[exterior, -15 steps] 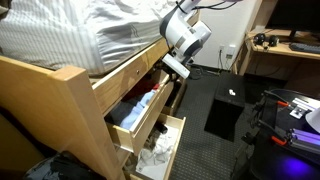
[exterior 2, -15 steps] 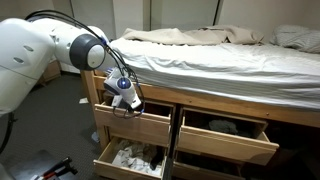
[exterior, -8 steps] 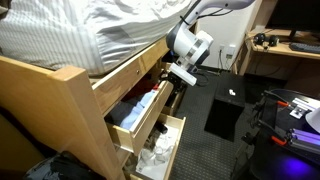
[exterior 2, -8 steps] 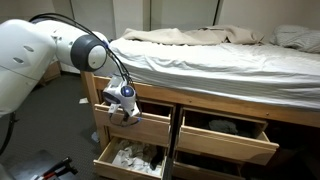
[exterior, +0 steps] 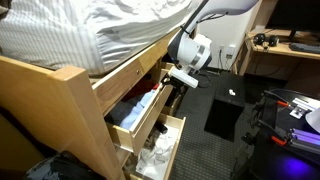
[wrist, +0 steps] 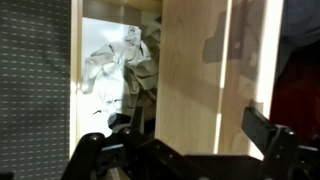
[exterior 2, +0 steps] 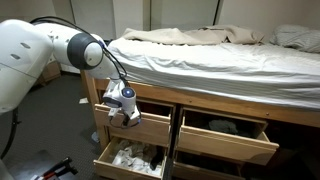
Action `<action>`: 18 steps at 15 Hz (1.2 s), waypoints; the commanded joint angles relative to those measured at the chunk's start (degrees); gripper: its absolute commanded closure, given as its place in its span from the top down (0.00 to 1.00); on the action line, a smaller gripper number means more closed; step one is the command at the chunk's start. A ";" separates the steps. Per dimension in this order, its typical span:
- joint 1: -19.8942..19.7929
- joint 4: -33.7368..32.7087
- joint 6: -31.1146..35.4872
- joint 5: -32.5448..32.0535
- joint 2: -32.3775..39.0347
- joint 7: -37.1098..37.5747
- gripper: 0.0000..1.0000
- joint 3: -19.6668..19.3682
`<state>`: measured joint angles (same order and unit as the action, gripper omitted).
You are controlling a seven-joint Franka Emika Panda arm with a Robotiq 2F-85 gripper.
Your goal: Close the top left drawer and open the top right drawer
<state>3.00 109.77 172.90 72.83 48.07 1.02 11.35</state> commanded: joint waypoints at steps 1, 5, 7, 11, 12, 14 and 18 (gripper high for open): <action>7.33 -3.19 6.41 -5.62 3.61 7.09 1.00 -6.18; 10.92 -6.51 16.87 -4.59 6.18 7.39 1.00 -7.43; 11.59 -6.52 19.96 -7.27 6.40 10.90 1.00 -7.82; 11.48 -5.17 21.32 -6.37 4.48 12.74 1.00 -8.46; 10.73 -4.81 19.78 -6.54 3.56 13.33 1.00 -8.00; 11.40 -5.16 21.00 -7.62 4.88 13.87 1.00 -8.48; 10.37 -5.59 18.94 -8.05 4.63 14.00 1.00 -7.94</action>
<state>14.89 103.94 193.56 67.01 52.84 13.62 2.38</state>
